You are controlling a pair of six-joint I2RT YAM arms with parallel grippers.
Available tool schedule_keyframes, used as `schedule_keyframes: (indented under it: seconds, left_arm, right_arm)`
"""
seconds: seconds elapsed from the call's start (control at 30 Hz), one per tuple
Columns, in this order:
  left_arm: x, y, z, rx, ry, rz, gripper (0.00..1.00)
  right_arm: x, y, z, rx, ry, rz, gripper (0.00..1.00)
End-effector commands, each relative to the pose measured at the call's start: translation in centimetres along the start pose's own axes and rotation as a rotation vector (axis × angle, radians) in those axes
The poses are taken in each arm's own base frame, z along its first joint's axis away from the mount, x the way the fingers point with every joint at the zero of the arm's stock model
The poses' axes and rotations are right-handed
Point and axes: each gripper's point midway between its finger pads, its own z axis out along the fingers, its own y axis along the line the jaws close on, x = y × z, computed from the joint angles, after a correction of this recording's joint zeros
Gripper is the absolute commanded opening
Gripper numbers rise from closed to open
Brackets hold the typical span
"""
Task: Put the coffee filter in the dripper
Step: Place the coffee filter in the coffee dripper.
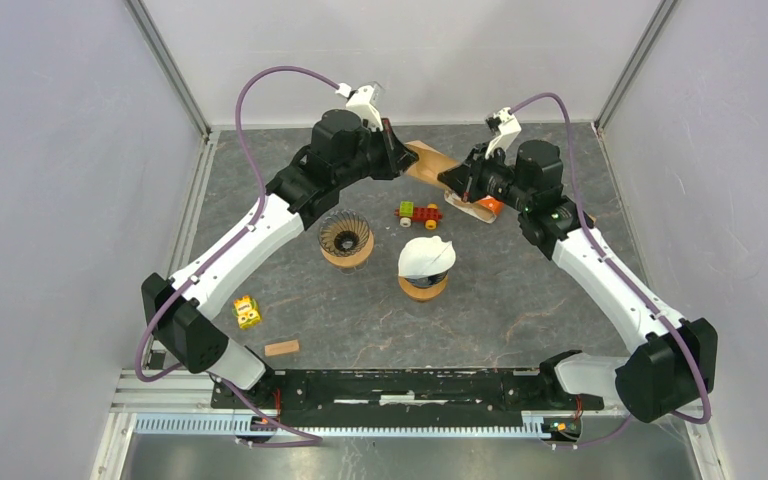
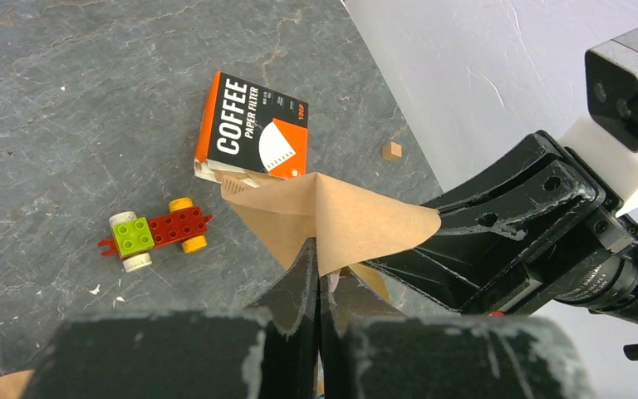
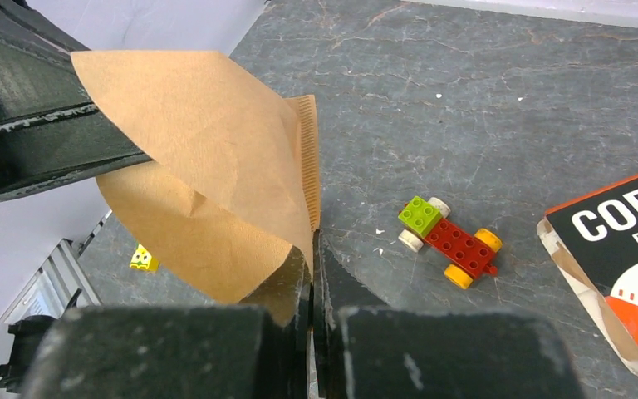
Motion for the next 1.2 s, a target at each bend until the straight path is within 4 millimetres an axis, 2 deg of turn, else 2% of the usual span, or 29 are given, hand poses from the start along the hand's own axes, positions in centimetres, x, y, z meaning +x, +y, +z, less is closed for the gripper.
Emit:
schedule_keyframes:
  seconds: [0.0, 0.13, 0.3, 0.37, 0.5, 0.57, 0.67, 0.97, 1.17]
  left_arm:
    - [-0.7, -0.6, 0.0, 0.031, -0.027, 0.067, 0.02]
    - [-0.7, -0.4, -0.1, 0.02, -0.031, 0.091, 0.02]
    - [-0.9, 0.0, -0.3, 0.003, -0.039, 0.108, 0.02]
    - [-1.0, 0.0, -0.3, -0.002, -0.043, 0.112, 0.02]
    - [-1.1, 0.2, -0.4, -0.009, -0.047, 0.116, 0.02]
    - [-1.0, 0.2, -0.4, -0.01, -0.046, 0.116, 0.02]
    - [-1.0, 0.3, -0.4, -0.013, -0.047, 0.117, 0.02]
    - [-0.8, 0.1, -0.3, -0.004, -0.041, 0.104, 0.02]
    - [-0.7, 0.2, -0.3, -0.004, -0.038, 0.11, 0.02]
  right_arm:
    - [-2.7, 0.0, -0.3, 0.031, -0.054, -0.047, 0.0]
    - [-2.9, -0.2, -0.5, 0.048, -0.059, -0.063, 0.01]
    - [-3.3, 0.0, -0.7, 0.046, -0.07, -0.075, 0.28]
    - [-3.4, 0.1, -0.8, 0.043, -0.073, -0.078, 0.36]
    - [-3.7, 0.4, -0.9, 0.034, -0.078, -0.079, 0.42]
    - [-3.7, 0.5, -0.9, 0.028, -0.08, -0.081, 0.39]
    - [-3.7, 0.7, -0.8, 0.013, -0.078, -0.076, 0.27]
    - [-3.5, 0.9, -0.6, -0.002, -0.073, -0.074, 0.0]
    - [-3.8, 0.8, -0.7, 0.01, -0.075, -0.082, 0.0]
